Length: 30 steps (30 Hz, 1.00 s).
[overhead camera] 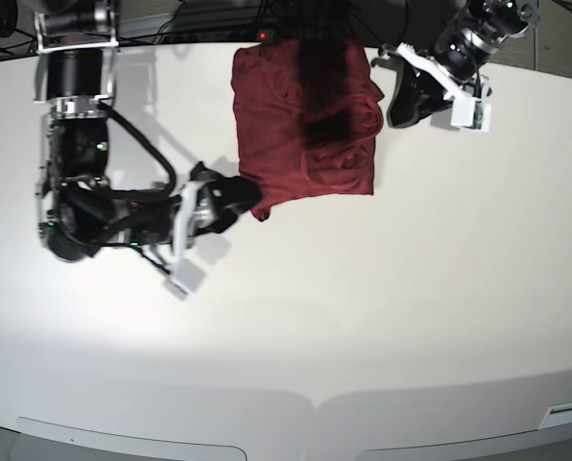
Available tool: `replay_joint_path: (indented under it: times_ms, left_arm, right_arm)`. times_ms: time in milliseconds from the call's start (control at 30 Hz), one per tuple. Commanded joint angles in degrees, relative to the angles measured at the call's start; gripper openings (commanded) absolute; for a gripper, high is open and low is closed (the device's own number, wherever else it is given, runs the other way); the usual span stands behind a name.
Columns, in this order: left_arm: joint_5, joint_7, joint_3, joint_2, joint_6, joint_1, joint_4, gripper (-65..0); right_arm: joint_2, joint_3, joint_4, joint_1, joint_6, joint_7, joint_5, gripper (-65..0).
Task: Fold the T-shirt properly
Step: 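Release the shirt and withdraw the right gripper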
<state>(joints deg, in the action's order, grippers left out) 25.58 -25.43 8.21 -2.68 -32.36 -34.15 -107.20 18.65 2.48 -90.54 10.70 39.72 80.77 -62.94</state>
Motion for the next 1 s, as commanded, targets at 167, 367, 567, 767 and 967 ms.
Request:
replay_joint_path:
  times_ms: [167, 367, 567, 767, 967]
  left_arm:
    - [-4.4, 1.0, -9.8, 0.1, -0.7, 1.1, -3.8, -65.0]
    - [-12.1, 1.0, -17.1, 0.1, -0.7, 3.6, -3.8, -65.0]
    - [-17.7, 0.4, -17.5, 0.1, -0.7, 3.8, -3.8, -41.3]
    - [-22.8, 0.0, -17.5, 0.1, -0.7, 3.8, -3.8, -41.4]
    - [-22.8, -5.0, -17.9, 0.1, -1.0, 3.8, -3.8, -61.1]
  right_arm:
    - [5.7, 6.7, -0.9, -3.3, 0.3, -0.8, -1.6, -29.0]
    - [6.7, 12.4, -0.9, -7.4, 0.3, -0.8, -1.7, -29.0]
    - [6.7, 14.0, -0.9, -9.4, 0.3, -0.8, -1.7, -29.0]
    - [6.7, 14.0, -0.9, -9.8, 0.3, -0.8, -1.8, -29.0]
    - [6.7, 14.0, -0.9, -9.8, 0.3, -0.8, -1.7, -29.0]
